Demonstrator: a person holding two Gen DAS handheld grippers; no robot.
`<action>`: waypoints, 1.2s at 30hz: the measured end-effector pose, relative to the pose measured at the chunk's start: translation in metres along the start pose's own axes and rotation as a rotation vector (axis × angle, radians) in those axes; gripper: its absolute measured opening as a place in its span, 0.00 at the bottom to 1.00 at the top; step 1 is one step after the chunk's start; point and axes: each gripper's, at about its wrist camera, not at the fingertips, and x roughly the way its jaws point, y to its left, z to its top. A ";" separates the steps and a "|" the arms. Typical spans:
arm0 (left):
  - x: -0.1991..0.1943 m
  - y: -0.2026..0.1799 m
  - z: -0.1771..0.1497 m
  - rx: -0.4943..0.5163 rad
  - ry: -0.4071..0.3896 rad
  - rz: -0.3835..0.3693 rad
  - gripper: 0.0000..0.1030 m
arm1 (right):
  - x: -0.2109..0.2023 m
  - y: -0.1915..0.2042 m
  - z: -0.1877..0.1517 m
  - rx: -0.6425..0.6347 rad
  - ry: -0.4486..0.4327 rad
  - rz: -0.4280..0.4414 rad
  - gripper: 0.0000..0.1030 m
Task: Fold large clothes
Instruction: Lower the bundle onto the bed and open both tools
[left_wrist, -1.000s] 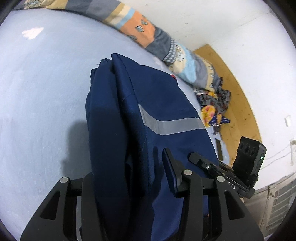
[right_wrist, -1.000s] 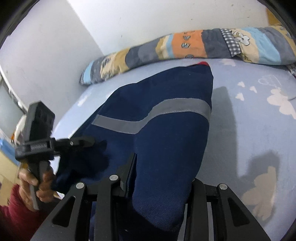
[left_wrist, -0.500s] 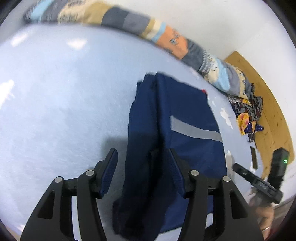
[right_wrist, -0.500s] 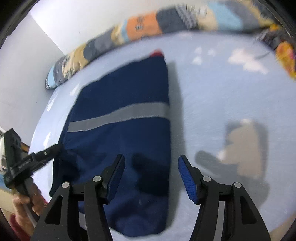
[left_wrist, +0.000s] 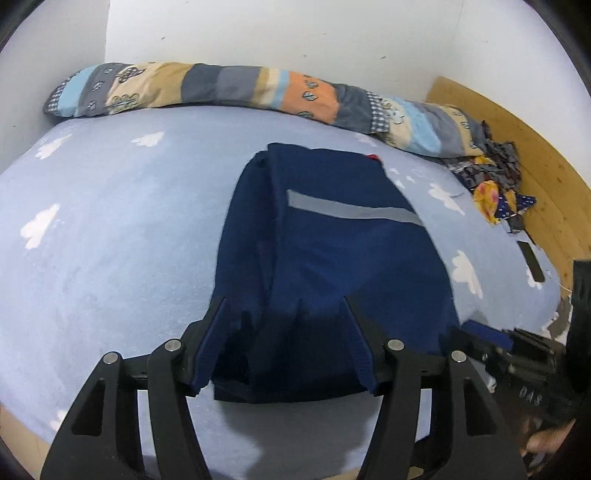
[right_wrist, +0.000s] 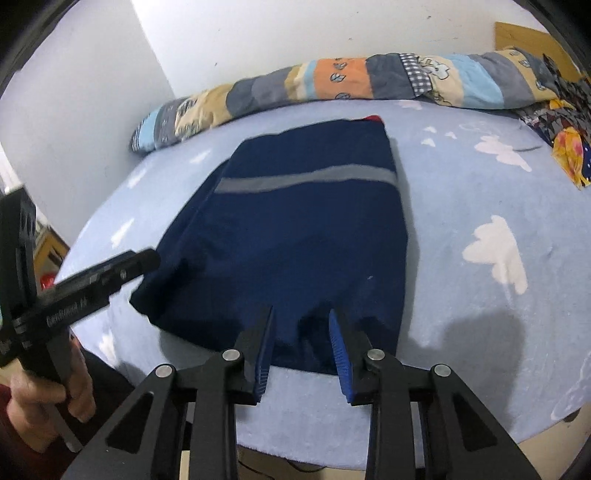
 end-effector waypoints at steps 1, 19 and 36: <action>0.001 0.000 -0.001 0.004 -0.003 0.010 0.58 | 0.002 0.003 -0.003 -0.006 0.005 -0.003 0.31; 0.016 -0.006 -0.048 0.142 -0.020 0.182 0.71 | 0.024 0.012 -0.031 0.084 -0.007 -0.036 0.33; 0.024 -0.007 -0.048 0.135 -0.008 0.168 0.78 | 0.048 0.032 -0.041 0.118 0.024 -0.066 0.45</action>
